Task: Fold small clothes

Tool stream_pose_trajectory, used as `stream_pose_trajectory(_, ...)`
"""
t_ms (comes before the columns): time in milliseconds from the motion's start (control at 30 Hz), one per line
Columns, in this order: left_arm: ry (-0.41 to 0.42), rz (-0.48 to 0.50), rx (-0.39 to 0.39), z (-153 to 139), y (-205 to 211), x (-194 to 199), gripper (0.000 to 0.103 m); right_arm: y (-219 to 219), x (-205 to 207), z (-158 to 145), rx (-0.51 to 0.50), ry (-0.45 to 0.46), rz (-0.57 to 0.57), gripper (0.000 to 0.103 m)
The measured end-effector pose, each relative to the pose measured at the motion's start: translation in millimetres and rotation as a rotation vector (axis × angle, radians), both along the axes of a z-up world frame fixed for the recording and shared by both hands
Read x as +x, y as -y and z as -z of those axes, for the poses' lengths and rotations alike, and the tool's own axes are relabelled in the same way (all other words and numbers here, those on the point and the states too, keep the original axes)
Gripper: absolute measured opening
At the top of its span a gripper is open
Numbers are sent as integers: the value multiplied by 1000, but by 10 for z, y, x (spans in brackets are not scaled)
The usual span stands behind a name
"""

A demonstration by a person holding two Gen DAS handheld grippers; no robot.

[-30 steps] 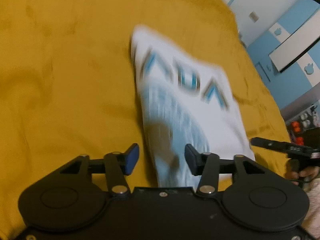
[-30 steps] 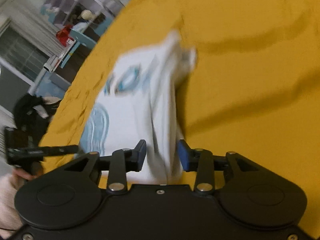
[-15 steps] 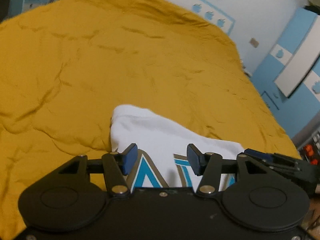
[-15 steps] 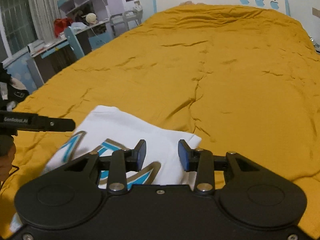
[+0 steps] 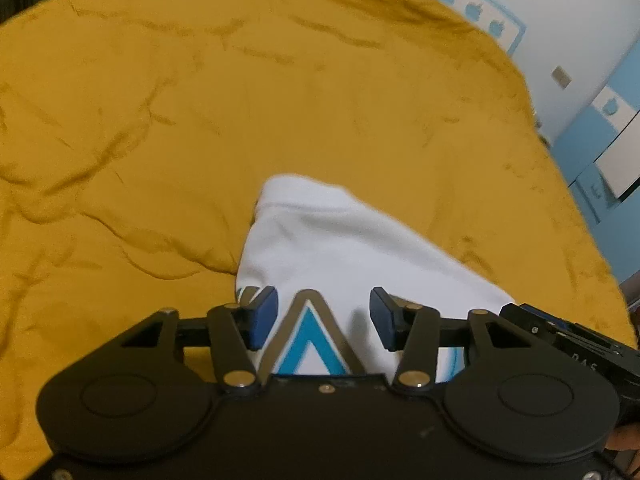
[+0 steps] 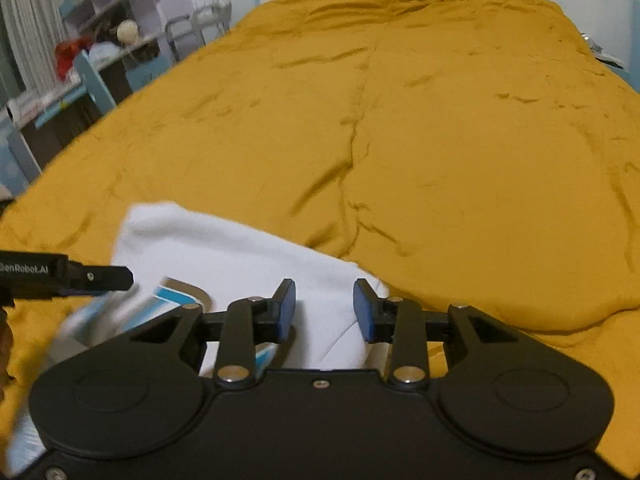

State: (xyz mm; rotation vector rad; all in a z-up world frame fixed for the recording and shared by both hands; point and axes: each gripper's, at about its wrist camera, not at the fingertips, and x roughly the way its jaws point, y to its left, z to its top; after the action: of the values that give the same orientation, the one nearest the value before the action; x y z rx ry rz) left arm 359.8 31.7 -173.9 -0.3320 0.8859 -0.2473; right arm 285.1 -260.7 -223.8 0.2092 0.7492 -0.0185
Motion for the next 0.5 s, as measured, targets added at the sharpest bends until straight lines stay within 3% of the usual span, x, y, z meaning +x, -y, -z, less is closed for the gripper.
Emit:
stream_pose_trajectory(167,61,19,29,-323,-2,-581,53,-203,-505,-415,48,94,-61,34)
stream_pose_trajectory(233,63,21,42,-377,-4,-839,61,-290,-692,-483,28,96,-69,34)
stream_pose_trajectory(367,20,12,39,-327,19,-1214,64,-404,-1029,-437,17,58,-62,34)
stream_pose_trajectory(500,-18,15,59,-112,75,-1381,66,-438,-1254,-190,25,-2,-28,35)
